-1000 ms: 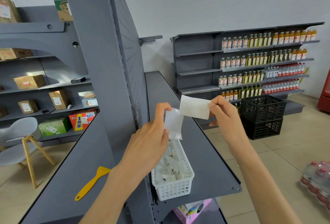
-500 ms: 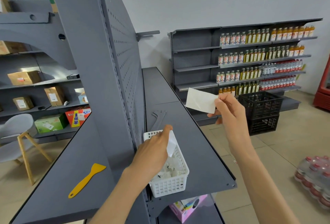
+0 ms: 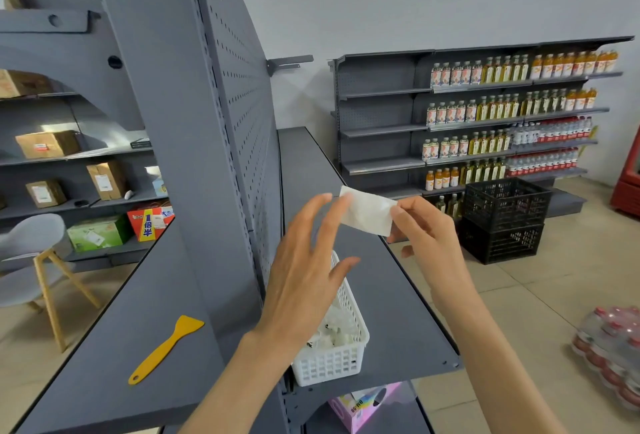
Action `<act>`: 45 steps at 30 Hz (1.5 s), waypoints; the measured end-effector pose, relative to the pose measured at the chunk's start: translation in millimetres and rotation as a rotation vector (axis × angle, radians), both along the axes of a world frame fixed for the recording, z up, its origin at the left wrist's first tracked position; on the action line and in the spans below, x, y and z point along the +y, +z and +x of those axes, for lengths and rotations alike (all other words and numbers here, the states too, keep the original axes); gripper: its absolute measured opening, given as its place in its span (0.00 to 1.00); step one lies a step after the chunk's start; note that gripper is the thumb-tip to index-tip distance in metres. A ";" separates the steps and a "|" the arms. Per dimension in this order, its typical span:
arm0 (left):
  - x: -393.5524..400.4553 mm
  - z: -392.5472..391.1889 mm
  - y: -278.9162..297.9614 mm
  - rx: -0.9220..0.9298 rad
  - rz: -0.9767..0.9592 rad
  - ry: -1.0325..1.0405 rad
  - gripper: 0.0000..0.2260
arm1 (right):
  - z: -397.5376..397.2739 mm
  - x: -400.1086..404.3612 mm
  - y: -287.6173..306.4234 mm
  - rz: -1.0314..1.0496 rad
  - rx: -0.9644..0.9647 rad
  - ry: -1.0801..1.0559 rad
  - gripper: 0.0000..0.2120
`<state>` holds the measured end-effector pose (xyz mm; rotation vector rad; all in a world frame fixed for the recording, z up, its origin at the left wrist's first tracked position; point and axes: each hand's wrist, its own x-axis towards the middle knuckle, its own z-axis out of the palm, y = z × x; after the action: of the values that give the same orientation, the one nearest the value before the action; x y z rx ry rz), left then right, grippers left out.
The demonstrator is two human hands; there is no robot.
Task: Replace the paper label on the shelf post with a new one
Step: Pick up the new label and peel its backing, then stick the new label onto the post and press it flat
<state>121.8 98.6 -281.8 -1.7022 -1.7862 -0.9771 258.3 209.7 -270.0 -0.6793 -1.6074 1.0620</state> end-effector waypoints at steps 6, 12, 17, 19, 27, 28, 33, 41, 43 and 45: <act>5.2 -3.1 15.8 0.158 0.325 -0.041 0.11 | -10.5 -24.8 16.8 -0.065 0.102 0.159 0.07; -15.9 -0.4 43.7 -0.061 0.434 -0.230 0.02 | -5.1 -48.6 41.2 0.024 0.193 0.283 0.08; -50.5 7.0 83.8 -0.506 0.388 -0.416 0.05 | -3.4 -70.5 68.7 0.411 0.123 0.203 0.12; -60.4 2.6 96.8 -0.597 0.377 -0.486 0.04 | -8.4 -79.5 82.4 0.524 0.078 0.171 0.13; -90.7 -26.6 142.8 -0.545 0.399 -0.554 0.03 | -40.2 -115.7 134.7 0.598 0.185 0.180 0.11; -94.2 -31.5 148.8 -0.531 0.409 -0.551 0.03 | -44.1 -119.5 140.3 0.592 0.204 0.183 0.10; -110.1 -55.3 179.2 -0.490 0.474 -0.512 0.05 | -65.0 -138.6 172.5 0.611 0.265 0.185 0.09; -118.1 -93.0 231.9 -0.340 0.511 -0.327 0.05 | -101.1 -147.4 224.2 0.667 0.156 0.069 0.05; -116.0 -98.1 242.4 -0.324 0.504 -0.316 0.04 | -104.0 -145.5 233.2 0.696 0.127 0.022 0.05; -114.2 -100.9 251.6 -0.295 0.503 -0.307 0.04 | -107.6 -143.1 240.4 0.727 0.117 -0.032 0.04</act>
<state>20.9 -15.6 -30.3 -1.5811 -1.2929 -1.7188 150.6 66.6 -29.7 -0.1465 -1.7134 0.4193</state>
